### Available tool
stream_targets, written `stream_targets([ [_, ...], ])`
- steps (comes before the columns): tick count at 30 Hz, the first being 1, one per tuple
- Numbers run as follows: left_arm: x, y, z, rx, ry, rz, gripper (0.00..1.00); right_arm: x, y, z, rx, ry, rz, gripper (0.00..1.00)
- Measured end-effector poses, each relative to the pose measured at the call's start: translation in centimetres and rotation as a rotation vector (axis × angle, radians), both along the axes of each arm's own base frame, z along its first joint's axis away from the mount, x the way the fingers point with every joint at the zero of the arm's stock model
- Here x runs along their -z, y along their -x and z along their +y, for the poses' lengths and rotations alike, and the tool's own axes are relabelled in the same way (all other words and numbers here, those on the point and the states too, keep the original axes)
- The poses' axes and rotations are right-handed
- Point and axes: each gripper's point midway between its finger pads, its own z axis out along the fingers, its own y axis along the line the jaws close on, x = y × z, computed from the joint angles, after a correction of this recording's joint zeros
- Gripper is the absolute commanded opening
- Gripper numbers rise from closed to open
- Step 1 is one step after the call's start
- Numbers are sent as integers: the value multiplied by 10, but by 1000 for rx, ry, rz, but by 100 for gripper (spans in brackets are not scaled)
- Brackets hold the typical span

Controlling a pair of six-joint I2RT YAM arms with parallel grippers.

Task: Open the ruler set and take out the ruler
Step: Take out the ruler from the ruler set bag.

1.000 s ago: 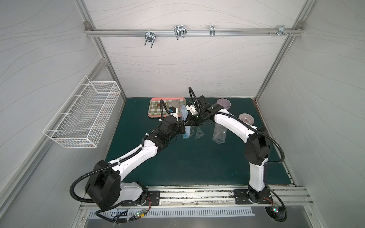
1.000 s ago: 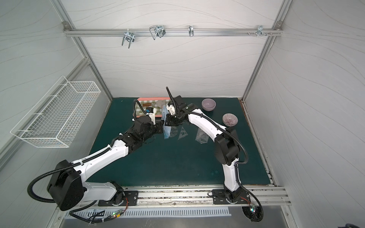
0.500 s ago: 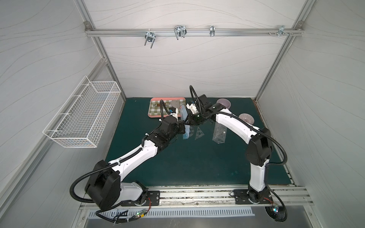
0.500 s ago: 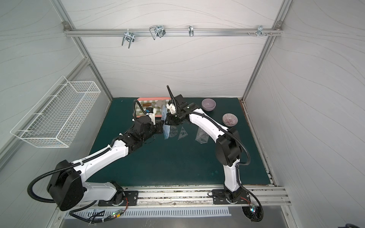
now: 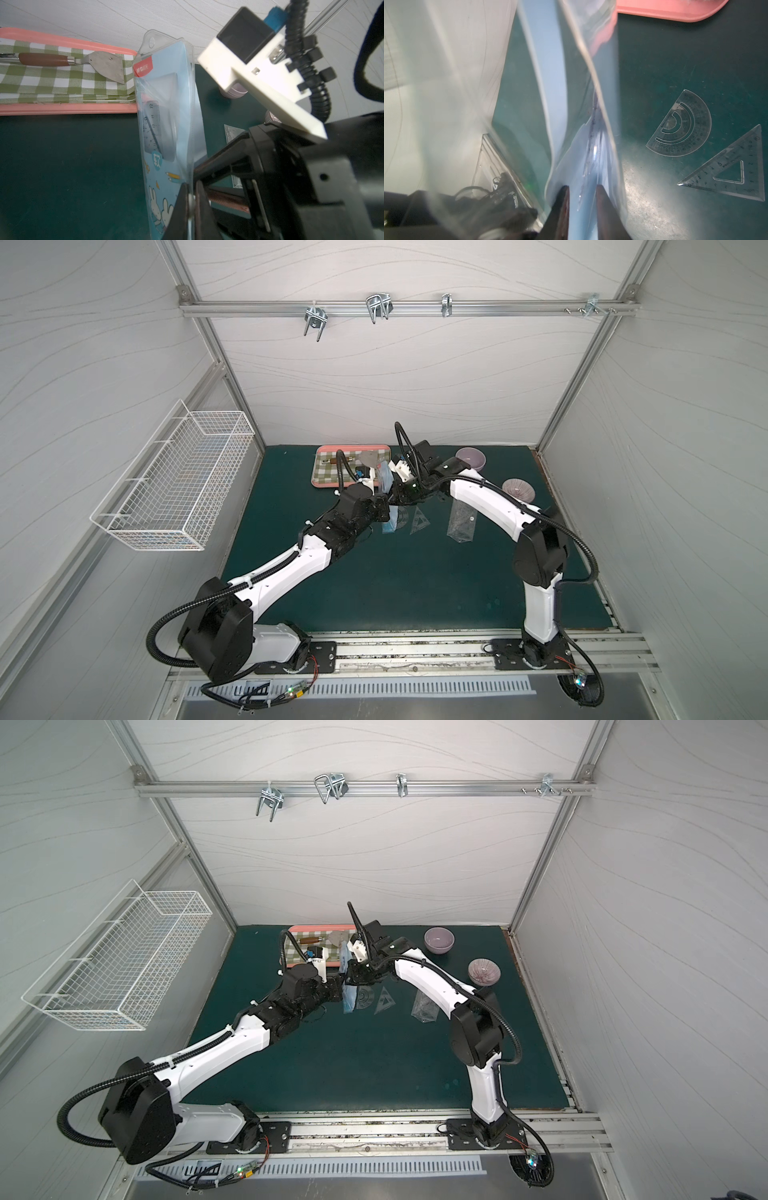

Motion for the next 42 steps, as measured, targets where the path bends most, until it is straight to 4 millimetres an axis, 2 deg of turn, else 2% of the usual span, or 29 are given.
stream_targets([
  [10, 0, 0, 0, 0, -1, 0, 0, 0, 2, 1, -16, 13, 0, 21],
  [19, 0, 0, 1, -1, -5, -2, 0, 14, 7, 5, -35, 41, 24, 20],
  [25, 0, 0, 1, -2, -4, -2, 0, 14, 7, 5, -42, 47, 17, 12],
  [27, 0, 0, 1, -2, -5, -3, 0, 14, 6, 4, -40, 51, 12, 9],
  [42, 13, -6, 1, -22, -38, 32, 0, 19, 0, -9, 2, 127, -24, 7],
])
